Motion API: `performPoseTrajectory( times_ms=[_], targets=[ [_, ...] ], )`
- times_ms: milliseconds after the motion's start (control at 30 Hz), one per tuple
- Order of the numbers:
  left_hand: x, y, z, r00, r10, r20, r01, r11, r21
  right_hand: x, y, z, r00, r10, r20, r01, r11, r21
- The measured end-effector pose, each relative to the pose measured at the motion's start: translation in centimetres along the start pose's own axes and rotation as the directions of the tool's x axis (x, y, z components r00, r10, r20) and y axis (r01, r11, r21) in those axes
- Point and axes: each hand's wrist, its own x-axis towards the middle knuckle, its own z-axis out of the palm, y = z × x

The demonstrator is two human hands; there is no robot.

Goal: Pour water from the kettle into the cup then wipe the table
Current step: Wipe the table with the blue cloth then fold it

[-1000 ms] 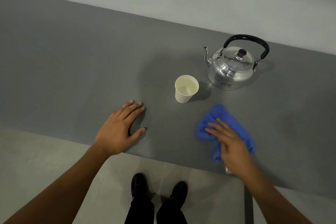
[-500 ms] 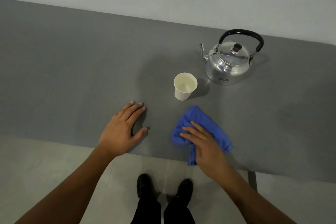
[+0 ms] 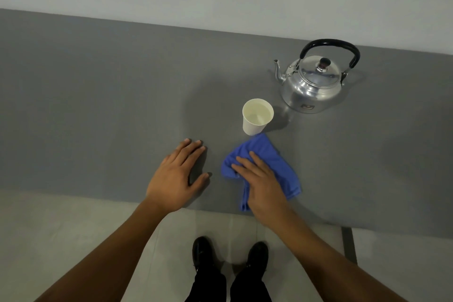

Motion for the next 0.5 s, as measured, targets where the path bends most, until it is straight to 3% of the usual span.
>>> performPoseTrajectory(
  times_ms=[133, 267, 433, 500],
  targets=[
    [0.0, 0.0, -0.1, 1.0, -0.008, 0.016, 0.008, 1.0, -0.006, -2.9, 2.0, -2.3, 0.999, -0.025, 0.029, 0.024, 1.0, 0.019],
    [-0.1, -0.1, 0.0, 1.0, 0.007, 0.013, -0.007, 1.0, 0.011, -1.1, 3.2, -3.9, 0.987, 0.147, -0.069, -0.147, 0.989, 0.001],
    [0.0, -0.3, 0.0, 1.0, 0.004, 0.014, -0.004, 1.0, 0.023, 1.8, -0.7, -0.9, 0.975, 0.202, -0.093, -0.202, 0.979, 0.007],
    [-0.1, -0.2, 0.1, 1.0, 0.003, 0.011, -0.003, 1.0, 0.025, 1.7, -2.5, 1.0, 0.978, 0.19, -0.082, -0.195, 0.979, -0.064]
  ],
)
